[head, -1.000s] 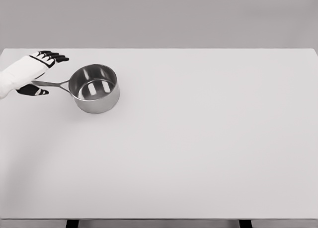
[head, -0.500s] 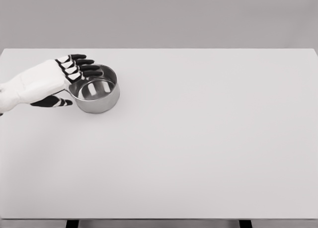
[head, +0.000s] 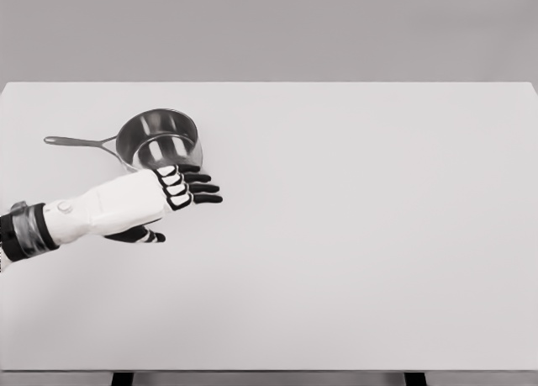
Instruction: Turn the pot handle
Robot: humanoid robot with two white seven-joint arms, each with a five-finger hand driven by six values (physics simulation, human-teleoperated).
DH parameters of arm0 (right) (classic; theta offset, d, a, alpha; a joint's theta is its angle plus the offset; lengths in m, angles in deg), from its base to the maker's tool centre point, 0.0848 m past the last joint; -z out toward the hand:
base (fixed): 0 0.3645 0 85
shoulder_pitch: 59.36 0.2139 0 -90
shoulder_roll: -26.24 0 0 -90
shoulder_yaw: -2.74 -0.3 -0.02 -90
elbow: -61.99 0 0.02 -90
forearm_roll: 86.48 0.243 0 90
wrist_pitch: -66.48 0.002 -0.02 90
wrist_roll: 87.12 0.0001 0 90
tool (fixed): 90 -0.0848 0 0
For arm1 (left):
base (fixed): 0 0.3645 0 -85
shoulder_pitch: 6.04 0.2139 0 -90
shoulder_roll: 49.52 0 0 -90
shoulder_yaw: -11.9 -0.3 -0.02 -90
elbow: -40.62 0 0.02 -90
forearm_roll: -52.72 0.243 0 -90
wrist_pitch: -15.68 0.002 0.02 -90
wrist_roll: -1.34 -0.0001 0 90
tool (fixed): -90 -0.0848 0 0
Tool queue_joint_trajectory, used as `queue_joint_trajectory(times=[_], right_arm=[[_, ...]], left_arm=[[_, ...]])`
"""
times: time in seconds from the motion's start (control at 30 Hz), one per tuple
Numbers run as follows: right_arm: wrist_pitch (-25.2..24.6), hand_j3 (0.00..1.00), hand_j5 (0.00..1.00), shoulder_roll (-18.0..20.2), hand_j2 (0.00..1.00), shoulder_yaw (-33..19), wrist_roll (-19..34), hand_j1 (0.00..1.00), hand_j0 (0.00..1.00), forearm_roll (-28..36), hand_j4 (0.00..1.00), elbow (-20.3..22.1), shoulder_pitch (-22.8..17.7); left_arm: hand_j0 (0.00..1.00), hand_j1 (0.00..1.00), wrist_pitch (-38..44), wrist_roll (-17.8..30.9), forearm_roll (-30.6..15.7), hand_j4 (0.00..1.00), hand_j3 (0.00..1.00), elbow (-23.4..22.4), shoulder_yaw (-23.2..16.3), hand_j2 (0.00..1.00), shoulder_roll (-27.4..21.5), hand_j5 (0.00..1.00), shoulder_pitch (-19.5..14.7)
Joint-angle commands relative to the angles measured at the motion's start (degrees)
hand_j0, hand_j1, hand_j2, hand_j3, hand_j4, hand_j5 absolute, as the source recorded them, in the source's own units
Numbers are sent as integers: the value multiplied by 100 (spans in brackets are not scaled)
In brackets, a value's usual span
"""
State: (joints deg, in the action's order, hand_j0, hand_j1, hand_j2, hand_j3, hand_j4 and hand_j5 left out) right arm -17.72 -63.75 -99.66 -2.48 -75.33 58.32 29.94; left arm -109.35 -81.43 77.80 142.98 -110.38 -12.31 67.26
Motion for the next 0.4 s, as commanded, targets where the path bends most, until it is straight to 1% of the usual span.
queue_joint_trajectory(times=[0.0, 0.1, 0.37], right_arm=[[1, 100, 100, 0, 100, 0, 0, 100, 100, 2, 100, -2, 0], [1, 100, 100, 0, 100, 0, 0, 100, 100, 2, 100, 7, 0], [1, 100, 100, 0, 100, 0, 0, 100, 100, 2, 100, -2, 0]], left_arm=[[100, 100, 2, 173, 31, 100, 100, 4, 3, 100, 137, 100, 0], [100, 100, 2, 173, 154, 100, 100, 4, -6, 100, 278, 100, 0], [100, 100, 2, 191, 242, 100, 100, 4, 3, 100, 287, 100, -18]])
